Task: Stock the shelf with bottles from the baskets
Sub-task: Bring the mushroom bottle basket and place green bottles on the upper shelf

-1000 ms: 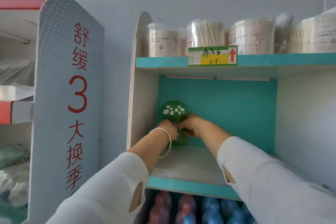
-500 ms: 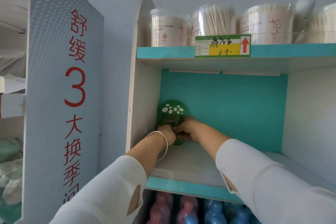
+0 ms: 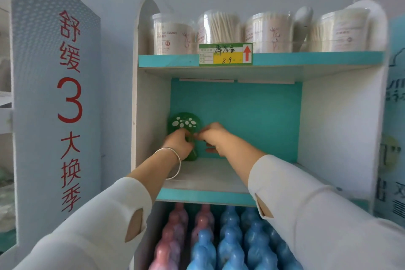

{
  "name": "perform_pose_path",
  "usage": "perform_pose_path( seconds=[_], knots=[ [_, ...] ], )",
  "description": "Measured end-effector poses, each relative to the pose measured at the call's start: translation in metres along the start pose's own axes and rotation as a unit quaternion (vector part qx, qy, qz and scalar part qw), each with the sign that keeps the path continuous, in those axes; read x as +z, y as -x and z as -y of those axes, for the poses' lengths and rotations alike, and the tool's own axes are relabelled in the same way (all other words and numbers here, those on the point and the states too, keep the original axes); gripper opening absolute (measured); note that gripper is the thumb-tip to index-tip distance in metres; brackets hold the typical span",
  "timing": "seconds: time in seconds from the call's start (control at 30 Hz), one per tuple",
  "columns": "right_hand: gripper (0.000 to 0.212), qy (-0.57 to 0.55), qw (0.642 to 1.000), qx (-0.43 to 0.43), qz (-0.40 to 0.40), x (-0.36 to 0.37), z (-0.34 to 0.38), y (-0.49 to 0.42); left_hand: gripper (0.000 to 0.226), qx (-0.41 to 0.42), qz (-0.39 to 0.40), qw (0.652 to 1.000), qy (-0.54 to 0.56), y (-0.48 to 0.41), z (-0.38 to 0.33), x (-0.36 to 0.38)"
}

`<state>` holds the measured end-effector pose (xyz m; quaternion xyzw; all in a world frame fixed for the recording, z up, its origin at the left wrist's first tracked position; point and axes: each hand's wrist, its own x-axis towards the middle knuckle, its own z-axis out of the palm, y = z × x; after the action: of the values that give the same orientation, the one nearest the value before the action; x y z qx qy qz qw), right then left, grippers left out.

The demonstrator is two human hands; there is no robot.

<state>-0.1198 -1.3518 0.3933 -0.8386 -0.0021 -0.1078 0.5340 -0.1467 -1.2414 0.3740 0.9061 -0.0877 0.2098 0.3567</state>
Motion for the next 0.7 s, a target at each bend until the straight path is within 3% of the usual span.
perform_pose_path(
  seconds=[0.17, 0.37, 0.57, 0.7],
  knots=[
    [0.011, -0.008, 0.999, -0.039, -0.023, -0.03, 0.002, 0.068, 0.03, 0.043, -0.008, 0.999, 0.002, 0.051, -0.036, -0.009],
    [0.024, 0.033, 0.996, -0.066, -0.05, -0.099, -0.023, 0.165, 0.023, 0.101, 0.009, 0.994, 0.043, 0.131, -0.094, 0.01],
    [0.004, 0.091, 0.993, -0.042, -0.066, -0.181, -0.091, 0.265, 0.025, 0.19, 0.081, 0.978, 0.044, 0.223, -0.148, 0.08],
    [0.012, 0.208, 0.976, 0.028, -0.05, -0.242, -0.16, 0.339, 0.026, 0.262, 0.179, 0.948, 0.004, 0.293, -0.182, 0.143]
  ],
)
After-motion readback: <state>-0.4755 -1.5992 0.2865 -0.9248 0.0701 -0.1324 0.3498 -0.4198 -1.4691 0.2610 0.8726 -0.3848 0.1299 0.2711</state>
